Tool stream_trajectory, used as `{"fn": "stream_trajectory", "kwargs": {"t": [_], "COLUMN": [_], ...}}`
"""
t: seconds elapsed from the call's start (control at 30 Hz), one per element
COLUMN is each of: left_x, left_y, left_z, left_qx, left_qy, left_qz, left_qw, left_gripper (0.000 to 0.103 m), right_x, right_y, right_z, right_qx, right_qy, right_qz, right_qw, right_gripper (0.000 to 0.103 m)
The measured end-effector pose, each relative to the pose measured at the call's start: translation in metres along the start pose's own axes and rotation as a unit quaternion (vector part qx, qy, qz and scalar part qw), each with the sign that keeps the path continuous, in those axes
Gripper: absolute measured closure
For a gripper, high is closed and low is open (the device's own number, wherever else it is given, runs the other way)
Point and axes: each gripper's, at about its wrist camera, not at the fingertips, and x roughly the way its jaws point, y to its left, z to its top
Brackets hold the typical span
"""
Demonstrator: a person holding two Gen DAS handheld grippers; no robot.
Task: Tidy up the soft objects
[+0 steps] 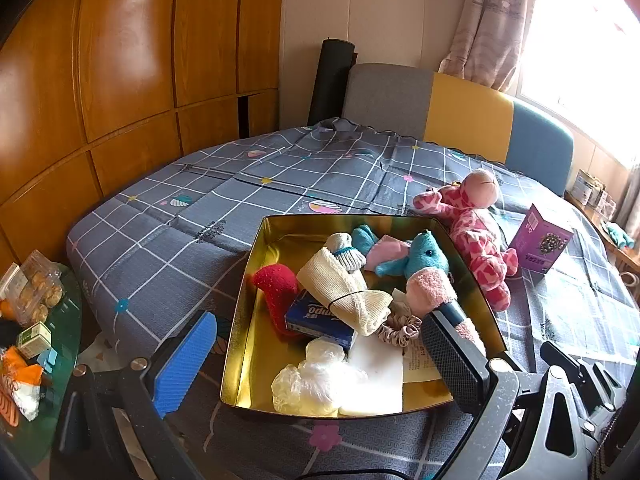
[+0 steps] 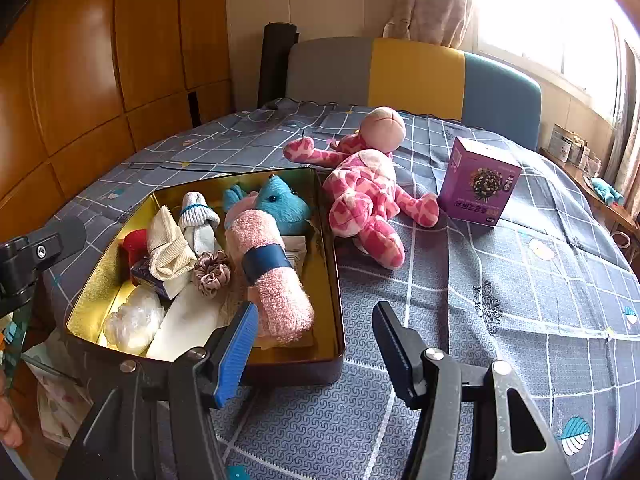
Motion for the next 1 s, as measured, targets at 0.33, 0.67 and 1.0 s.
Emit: {"fn": "stream_trajectory", "kwargs": {"t": [0.33, 0.67, 1.0], "left_x": [0.0001, 0.0002, 0.0002], "left_y": [0.0013, 0.0013, 0.0018], "left_z": [-0.0004, -0.0008, -0.0013], "left_qx": [0.0, 0.001, 0.002], "left_qy": [0.002, 0.002, 0.004], "left_qz": [0.0, 0.0, 0.001], "left_qw": [1.0, 1.0, 1.0], "left_gripper": [0.0, 0.0, 0.0], "right_x": [0.0004, 0.0003, 0.0002], "right_y": [0.0004, 0.0006, 0.0008], "right_z": [-0.0001, 0.0, -0.0007], "right_qx": [0.001, 0.001, 0.002], "right_qy": [0.001, 0.002, 0.003], "right_qz": [0.001, 0.002, 0.002], "right_qw": [1.0, 1.0, 1.0], "right_gripper": [0.043, 0.043, 0.043]}}
